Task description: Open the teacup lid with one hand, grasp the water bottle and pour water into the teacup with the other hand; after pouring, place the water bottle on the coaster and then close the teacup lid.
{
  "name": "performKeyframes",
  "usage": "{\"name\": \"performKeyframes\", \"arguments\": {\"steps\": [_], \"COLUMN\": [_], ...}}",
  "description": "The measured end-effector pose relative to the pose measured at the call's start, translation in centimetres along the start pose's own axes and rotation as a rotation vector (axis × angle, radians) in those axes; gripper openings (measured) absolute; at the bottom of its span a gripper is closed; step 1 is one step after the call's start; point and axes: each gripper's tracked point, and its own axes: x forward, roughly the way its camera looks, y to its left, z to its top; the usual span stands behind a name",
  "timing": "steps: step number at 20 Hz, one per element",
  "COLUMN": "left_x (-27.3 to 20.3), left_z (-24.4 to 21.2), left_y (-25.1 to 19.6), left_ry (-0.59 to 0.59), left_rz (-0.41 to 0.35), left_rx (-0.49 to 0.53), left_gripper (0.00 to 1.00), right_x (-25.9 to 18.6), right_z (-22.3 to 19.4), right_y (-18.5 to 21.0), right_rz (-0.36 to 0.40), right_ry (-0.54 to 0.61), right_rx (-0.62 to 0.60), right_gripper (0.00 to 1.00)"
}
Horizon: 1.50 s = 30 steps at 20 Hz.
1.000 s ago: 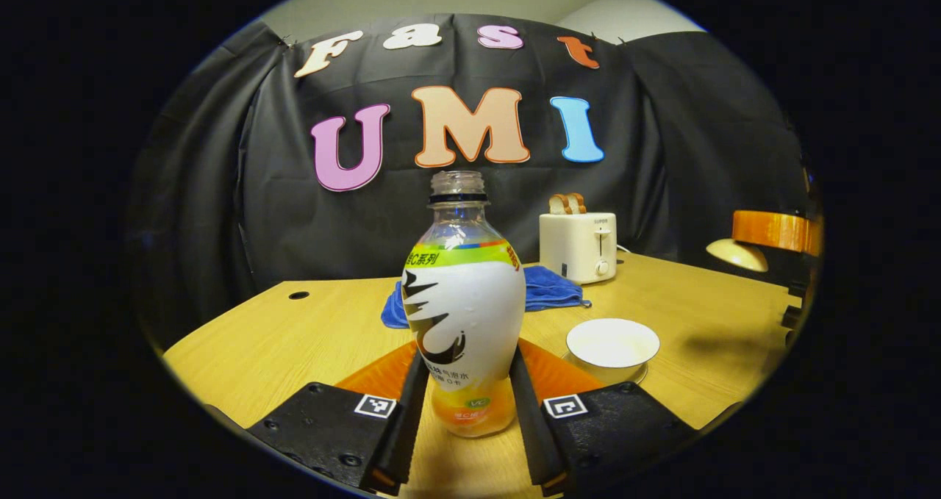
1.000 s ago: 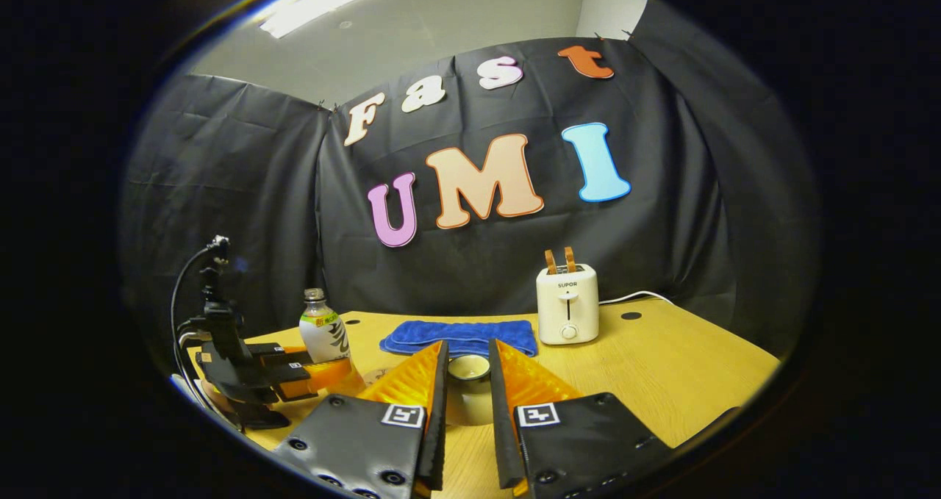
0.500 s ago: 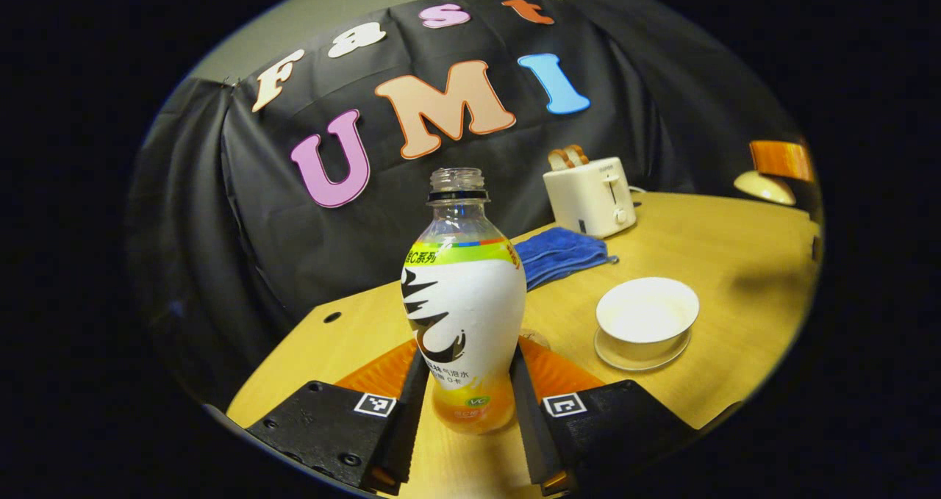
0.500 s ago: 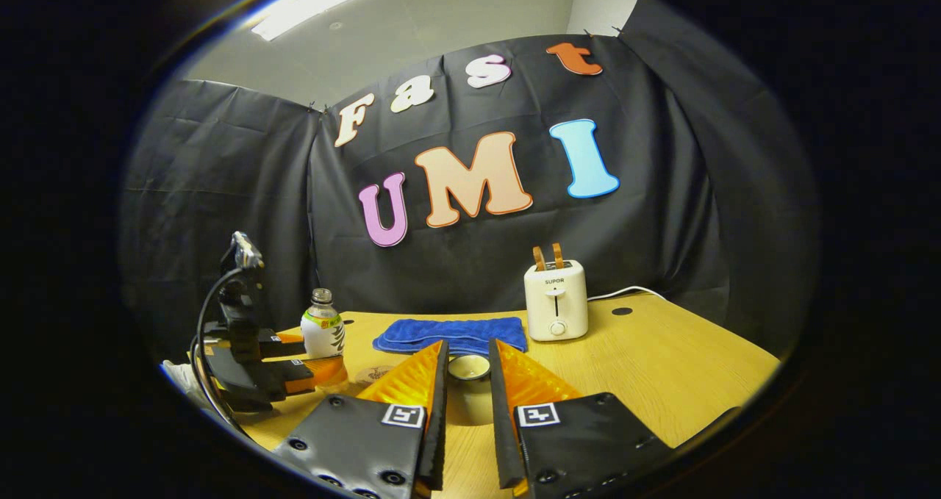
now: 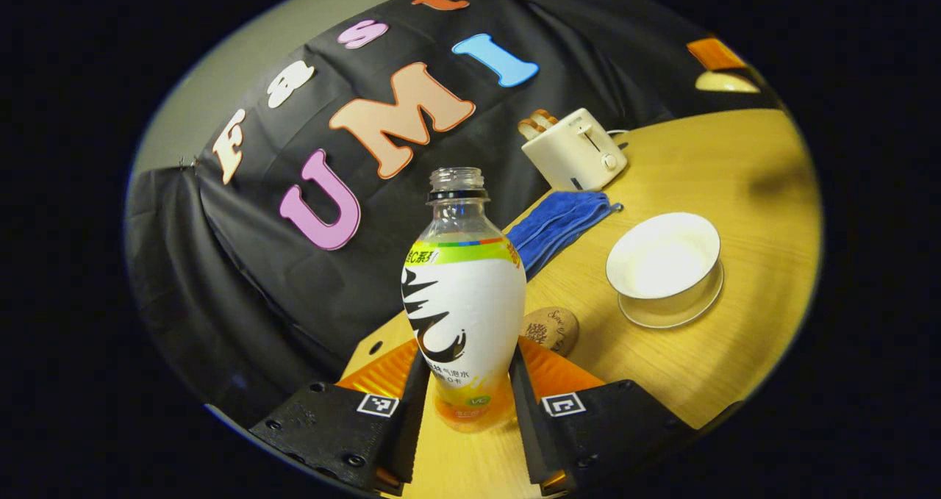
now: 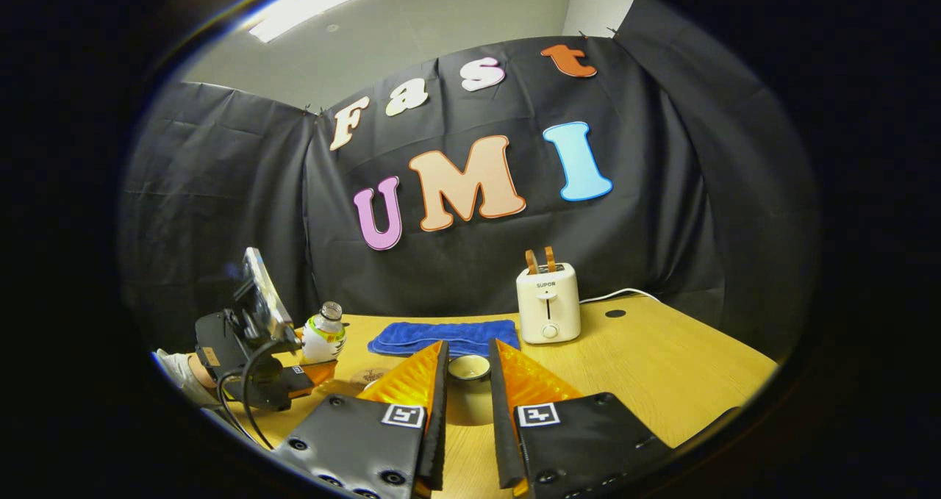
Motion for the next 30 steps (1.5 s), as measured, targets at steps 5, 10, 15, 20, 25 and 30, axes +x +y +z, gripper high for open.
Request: {"name": "performKeyframes", "arguments": {"steps": [5,10,15,20,25,30], "left_x": [0.3,0.0,0.1,-0.3,-0.6,-0.7], "left_z": [-0.7,-1.0,-1.4,-1.6,-1.5,-1.3], "left_y": [-0.9,-1.2,-1.0,-1.4,-1.5,-1.4], "left_ry": [0.033,0.053,0.075,0.085,0.107,0.124], "left_rz": [-0.014,-0.009,0.011,-0.005,-0.026,-0.033], "left_rx": [0.179,0.346,0.482,0.617,0.753,0.84], "left_gripper": [0.55,0.55,0.55,0.55,0.55,0.56], "right_x": [0.0,0.0,-0.2,0.0,0.0,0.0], "right_z": [0.2,0.3,0.5,0.2,-0.2,-0.2], "right_y": [-0.9,-1.1,-1.3,-1.2,-1.0,-1.0], "right_rz": [-0.014,-0.015,-0.025,-0.022,-0.017,-0.017], "right_ry": [0.0,0.003,-0.001,0.006,0.015,0.016], "right_rx": [0.012,0.01,0.0,-0.004,-0.009,-0.011], "right_gripper": [0.31,0.31,0.31,0.31,0.31,0.31]}}
